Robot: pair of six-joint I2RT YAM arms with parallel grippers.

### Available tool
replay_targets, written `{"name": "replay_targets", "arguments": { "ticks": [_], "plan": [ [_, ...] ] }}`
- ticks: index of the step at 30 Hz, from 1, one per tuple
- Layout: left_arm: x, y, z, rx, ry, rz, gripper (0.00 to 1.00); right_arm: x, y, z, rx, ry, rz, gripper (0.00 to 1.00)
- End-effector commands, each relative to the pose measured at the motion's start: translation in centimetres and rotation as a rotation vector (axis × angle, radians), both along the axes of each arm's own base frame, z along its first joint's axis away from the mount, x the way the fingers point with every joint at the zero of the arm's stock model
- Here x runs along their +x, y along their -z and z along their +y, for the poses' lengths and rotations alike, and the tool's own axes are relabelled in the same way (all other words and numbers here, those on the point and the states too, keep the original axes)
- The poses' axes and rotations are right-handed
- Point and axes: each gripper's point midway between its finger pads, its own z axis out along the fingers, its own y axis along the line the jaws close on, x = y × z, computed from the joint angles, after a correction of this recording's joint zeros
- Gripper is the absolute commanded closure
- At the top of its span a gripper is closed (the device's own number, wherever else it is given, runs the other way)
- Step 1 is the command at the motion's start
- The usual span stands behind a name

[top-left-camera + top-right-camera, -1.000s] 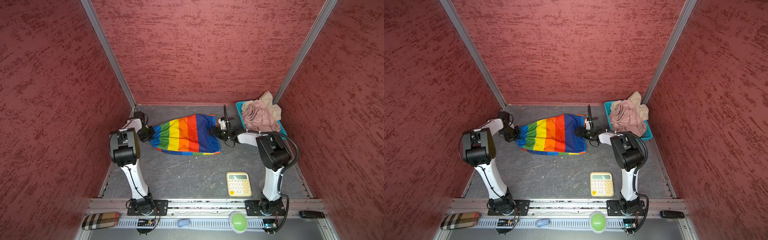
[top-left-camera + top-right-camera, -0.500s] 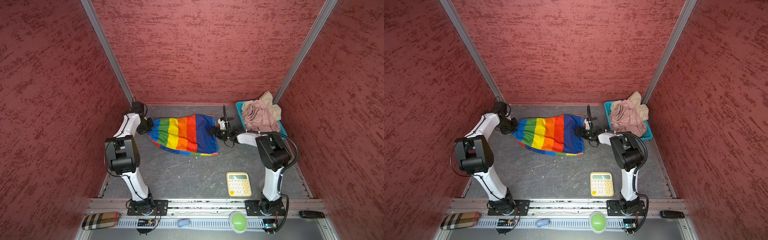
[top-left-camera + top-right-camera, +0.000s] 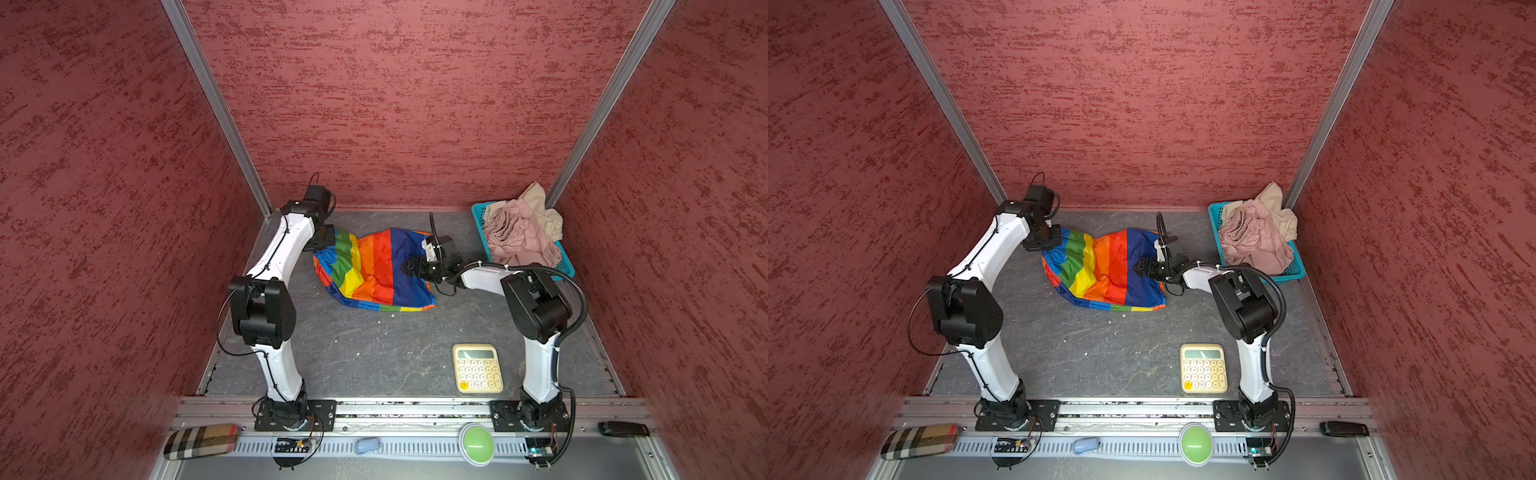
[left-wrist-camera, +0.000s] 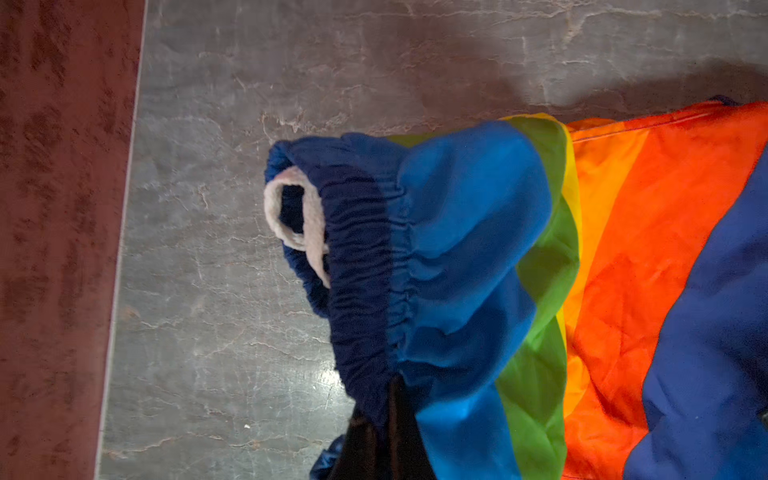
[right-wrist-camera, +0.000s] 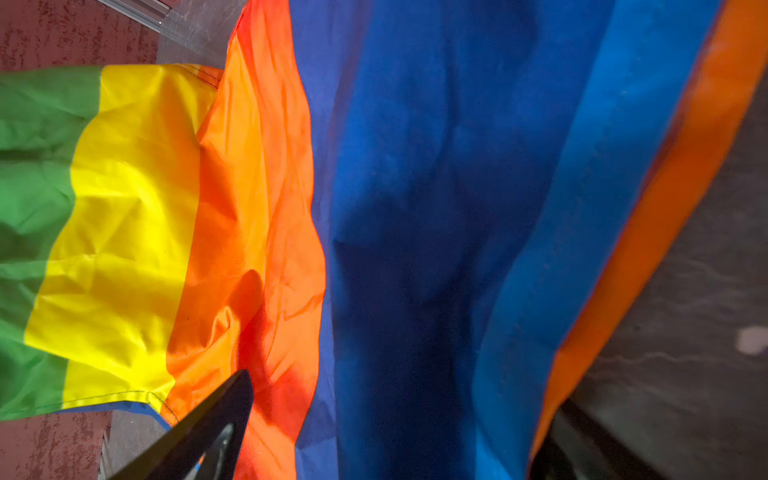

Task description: Fold and stack the shorts

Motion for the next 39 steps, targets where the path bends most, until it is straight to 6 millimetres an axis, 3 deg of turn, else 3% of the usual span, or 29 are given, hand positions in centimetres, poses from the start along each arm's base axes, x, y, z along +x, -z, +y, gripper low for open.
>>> {"name": "replay_targets", "arguments": {
  "ticks": [1, 5, 9, 14, 17, 22, 27, 30, 35, 39],
  "plan": [
    [-0.5, 0.0, 0.2, 0.141, 0.045, 0.045, 1.00, -1.7, 3.4, -1.8, -0.114, 0.039, 0.115, 0.01],
    [-0.9, -0.2, 0.6, 0.162, 0.042, 0.053, 1.00, -1.4, 0.8, -2.8, -0.150, 0.046, 0.063, 0.01],
    [-1.0, -2.2, 0.8, 0.193, 0.048, 0.002, 1.00, -0.8, -2.4, -4.1, -0.202, 0.067, -0.004, 0.01],
    [-0.9, -4.0, -2.1, 0.197, 0.110, -0.049, 1.00, 0.0, -4.4, -4.5, -0.217, 0.091, -0.037, 0.01],
    [-0.9, -4.2, -4.0, 0.220, 0.151, -0.046, 1.00, 0.3, -6.2, -3.6, -0.140, 0.099, -0.056, 0.01],
    [-1.3, -3.9, -5.6, 0.217, 0.172, -0.038, 1.00, -0.4, -11.1, 3.0, 0.237, -0.014, -0.071, 0.01],
    [-1.8, -3.6, -4.9, 0.215, 0.155, -0.032, 1.00, -1.2, -12.7, 9.8, 0.454, -0.110, -0.041, 0.01],
    [-2.3, -2.9, -4.0, 0.157, 0.125, -0.032, 1.00, -2.0, -12.0, 12.9, 0.581, -0.109, 0.017, 0.01],
    [-3.2, -0.6, -2.3, -0.053, 0.038, -0.016, 1.00, -3.7, -9.7, 17.1, 0.631, -0.141, 0.087, 0.01],
    [-3.5, 1.4, -0.5, -0.195, -0.044, -0.008, 1.00, -4.0, -5.9, 18.7, 0.574, -0.134, 0.149, 0.01]
  ]
}}
